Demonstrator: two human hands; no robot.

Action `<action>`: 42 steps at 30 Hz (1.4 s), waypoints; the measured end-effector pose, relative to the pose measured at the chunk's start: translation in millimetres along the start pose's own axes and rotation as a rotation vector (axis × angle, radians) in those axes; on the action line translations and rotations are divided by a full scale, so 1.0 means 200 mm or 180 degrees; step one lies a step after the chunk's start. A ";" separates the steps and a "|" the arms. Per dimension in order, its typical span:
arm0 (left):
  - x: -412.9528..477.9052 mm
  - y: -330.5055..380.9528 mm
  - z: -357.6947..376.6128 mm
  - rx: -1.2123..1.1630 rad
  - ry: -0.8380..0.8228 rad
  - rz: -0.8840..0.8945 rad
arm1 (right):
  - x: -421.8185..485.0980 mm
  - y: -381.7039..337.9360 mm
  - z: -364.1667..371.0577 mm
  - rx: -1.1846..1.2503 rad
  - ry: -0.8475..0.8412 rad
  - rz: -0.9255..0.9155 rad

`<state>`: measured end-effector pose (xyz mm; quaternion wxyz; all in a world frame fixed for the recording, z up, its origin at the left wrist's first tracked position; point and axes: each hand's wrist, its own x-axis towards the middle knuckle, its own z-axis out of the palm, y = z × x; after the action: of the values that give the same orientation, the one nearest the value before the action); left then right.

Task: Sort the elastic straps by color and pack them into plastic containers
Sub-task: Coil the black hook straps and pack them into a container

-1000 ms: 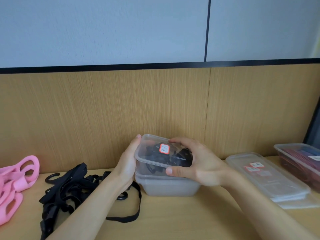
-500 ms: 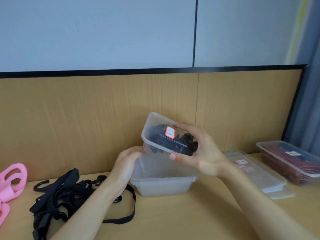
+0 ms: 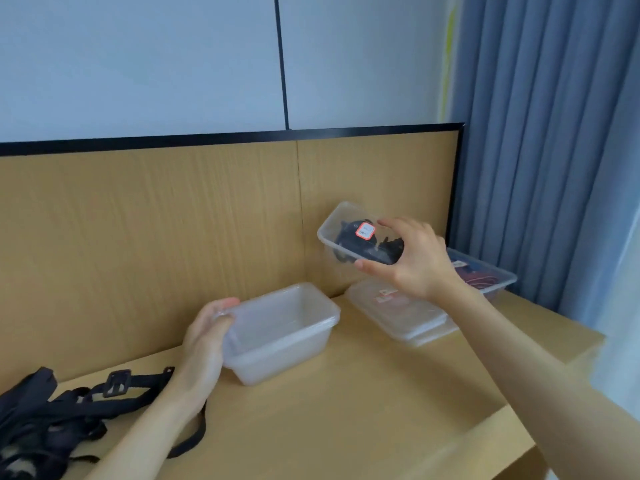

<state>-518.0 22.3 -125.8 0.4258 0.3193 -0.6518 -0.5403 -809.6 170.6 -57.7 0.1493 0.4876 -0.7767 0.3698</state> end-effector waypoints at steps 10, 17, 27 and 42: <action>-0.07 -0.02 0.21 0.0152 -0.0213 0.0016 | 0.10 0.39 -0.26 -0.1311 -0.0179 0.1340; -0.13 -0.03 0.25 0.0011 -0.0314 0.0169 | 0.19 0.41 -0.29 -0.1295 -0.0933 0.1981; -0.09 -0.05 0.15 -0.0225 -0.0138 0.0163 | 0.00 0.17 -0.14 -0.1271 0.0559 0.0526; -0.58 0.08 -0.12 0.0000 -0.0123 0.0444 | -0.55 -0.88 0.30 0.1238 0.0440 -0.1748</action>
<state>-444.9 116.8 -133.6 0.4497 0.2625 -0.6806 -0.5154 -596.6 154.5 -88.2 0.1998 0.6716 -0.5194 0.4892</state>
